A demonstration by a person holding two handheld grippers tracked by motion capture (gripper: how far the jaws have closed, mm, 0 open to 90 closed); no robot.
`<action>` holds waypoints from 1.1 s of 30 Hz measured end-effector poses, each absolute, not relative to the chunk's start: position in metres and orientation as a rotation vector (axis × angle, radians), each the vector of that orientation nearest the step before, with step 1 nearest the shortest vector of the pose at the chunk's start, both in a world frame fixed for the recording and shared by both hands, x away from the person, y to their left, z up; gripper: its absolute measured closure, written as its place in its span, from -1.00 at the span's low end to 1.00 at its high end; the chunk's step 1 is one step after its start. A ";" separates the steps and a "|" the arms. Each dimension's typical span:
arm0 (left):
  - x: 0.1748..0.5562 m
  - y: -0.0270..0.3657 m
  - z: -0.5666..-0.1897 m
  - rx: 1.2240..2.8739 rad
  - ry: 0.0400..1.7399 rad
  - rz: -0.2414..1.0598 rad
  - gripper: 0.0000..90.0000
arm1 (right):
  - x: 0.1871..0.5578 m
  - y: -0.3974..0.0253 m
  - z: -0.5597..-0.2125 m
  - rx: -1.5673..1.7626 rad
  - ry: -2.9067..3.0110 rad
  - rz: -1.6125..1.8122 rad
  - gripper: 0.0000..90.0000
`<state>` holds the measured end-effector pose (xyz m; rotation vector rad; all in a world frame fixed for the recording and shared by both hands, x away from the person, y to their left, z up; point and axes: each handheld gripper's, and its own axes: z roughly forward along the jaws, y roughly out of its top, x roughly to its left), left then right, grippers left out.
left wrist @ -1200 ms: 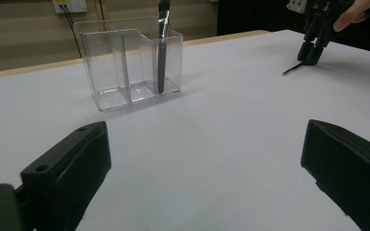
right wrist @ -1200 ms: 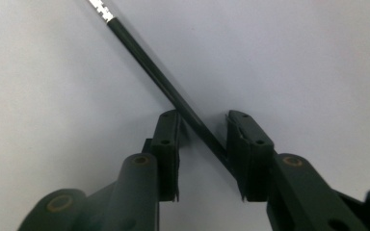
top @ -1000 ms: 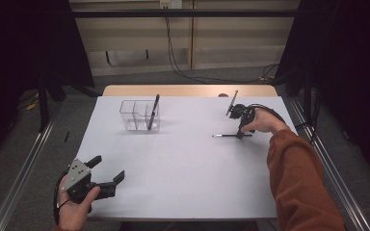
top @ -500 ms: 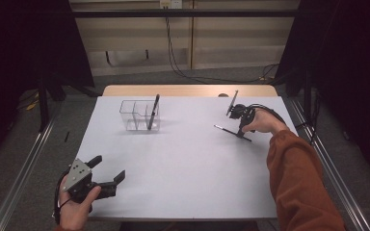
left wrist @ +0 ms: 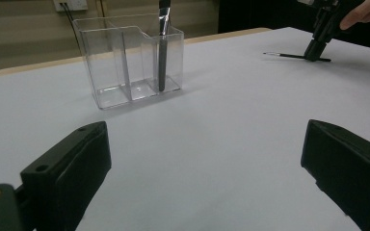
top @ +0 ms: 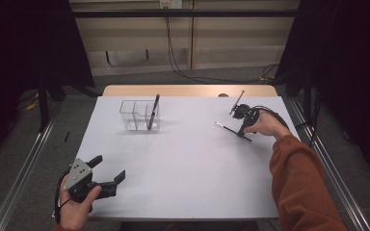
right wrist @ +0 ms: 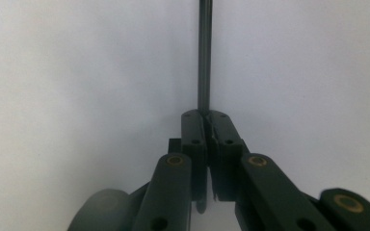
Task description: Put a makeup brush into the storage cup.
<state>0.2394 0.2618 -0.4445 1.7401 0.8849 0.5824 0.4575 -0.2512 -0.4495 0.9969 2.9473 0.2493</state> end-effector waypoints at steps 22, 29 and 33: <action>0.240 0.264 -0.443 1.737 0.882 0.579 -0.92 | 0.430 -0.246 -0.423 1.041 2.691 0.720 0.93; 0.239 0.265 -0.443 1.732 0.885 0.587 -0.92 | 0.414 -0.253 -0.425 1.081 2.598 0.922 0.93; 0.239 0.264 -0.443 1.735 0.883 0.584 -0.92 | 0.405 -0.257 -0.429 1.107 2.548 0.995 0.93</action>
